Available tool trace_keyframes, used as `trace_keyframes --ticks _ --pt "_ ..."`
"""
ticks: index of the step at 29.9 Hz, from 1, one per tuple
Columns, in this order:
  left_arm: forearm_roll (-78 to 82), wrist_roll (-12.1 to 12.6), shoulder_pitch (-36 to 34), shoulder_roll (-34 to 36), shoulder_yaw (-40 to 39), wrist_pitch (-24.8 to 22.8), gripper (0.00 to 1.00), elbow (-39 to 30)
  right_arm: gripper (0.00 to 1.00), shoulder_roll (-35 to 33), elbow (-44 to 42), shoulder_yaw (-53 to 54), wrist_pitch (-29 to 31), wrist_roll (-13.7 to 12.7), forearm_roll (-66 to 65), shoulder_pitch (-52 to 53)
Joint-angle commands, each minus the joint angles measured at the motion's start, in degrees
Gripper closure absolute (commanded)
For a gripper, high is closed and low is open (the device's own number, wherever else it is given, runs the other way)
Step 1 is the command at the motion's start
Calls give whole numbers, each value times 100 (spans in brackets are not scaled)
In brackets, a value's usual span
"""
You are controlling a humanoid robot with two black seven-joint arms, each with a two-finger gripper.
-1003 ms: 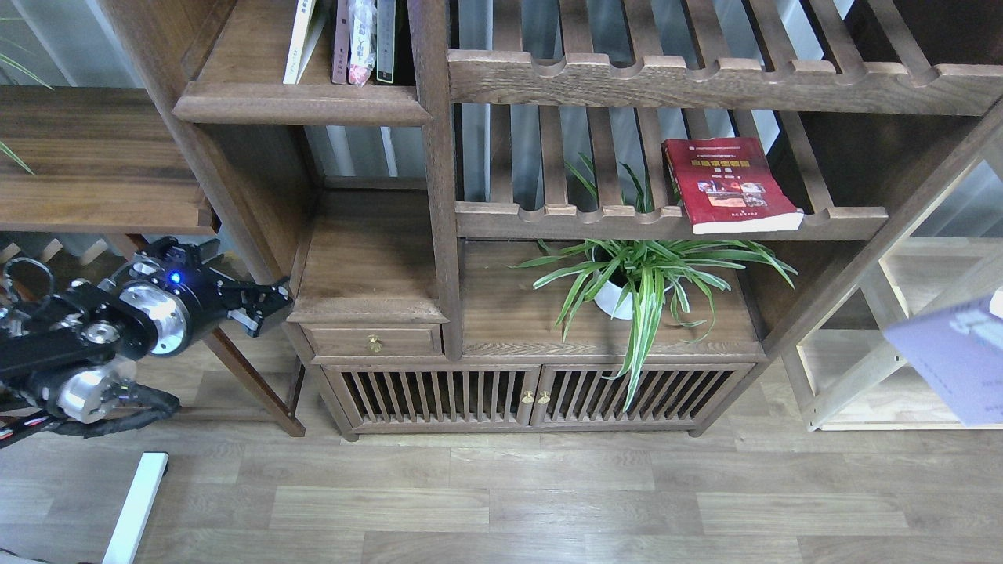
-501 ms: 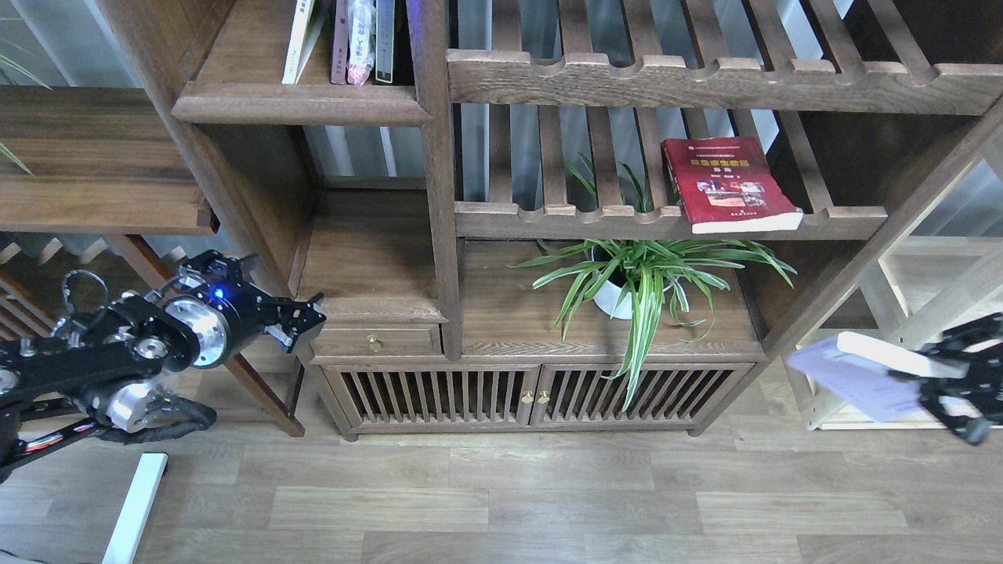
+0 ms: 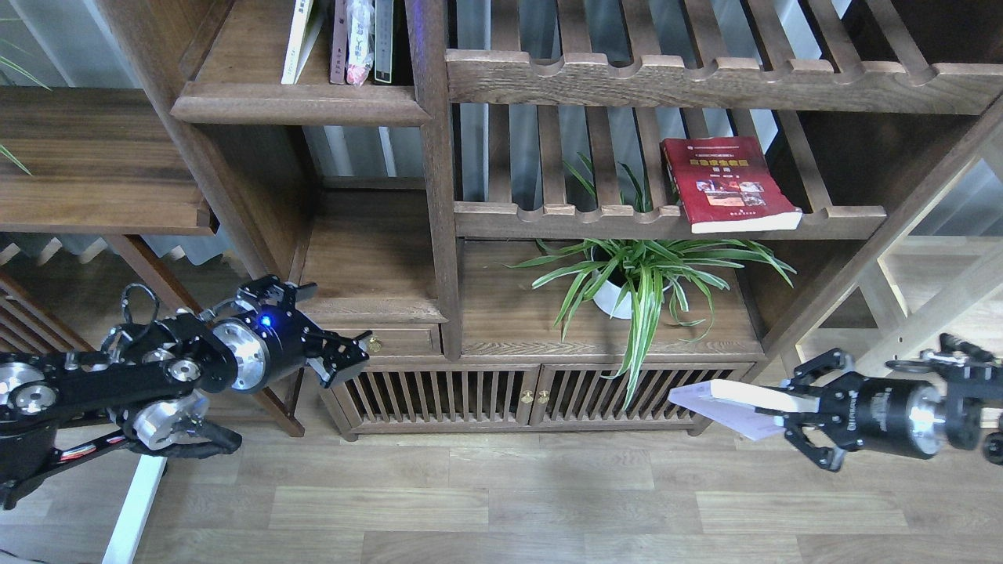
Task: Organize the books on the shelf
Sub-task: 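Lower the white book with the right gripper toward the left gripper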
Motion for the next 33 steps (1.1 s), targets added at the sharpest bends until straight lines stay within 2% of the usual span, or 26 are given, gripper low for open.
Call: trace_keyframes --ticks 1,5,8,12,17,22,33 --pt "9 -9 1 -196 64 -345 2 84 98 386 -87 4 -156 0 -7 -97" --pt "9 -123 53 -302 -14 -1126 2 207 98 721 -219 22 -174 0 2 -97" --pt "18 -281 115 -407 -102 -2127 2 444 98 940 -316 57 -174 0 11 -97" --pt "35 -343 124 -697 -243 -3200 2 900 98 1292 -360 66 -174 0 28 -79" --pt "210 -370 115 -987 -550 -4098 2 1296 98 1617 -360 127 -183 0 28 0" --pt "676 -431 133 -1233 -621 -4512 2 1551 98 1995 -351 154 -174 0 37 52" --pt "1765 -475 141 -1506 -577 -4539 2 1666 98 2435 -307 101 -139 0 11 351"
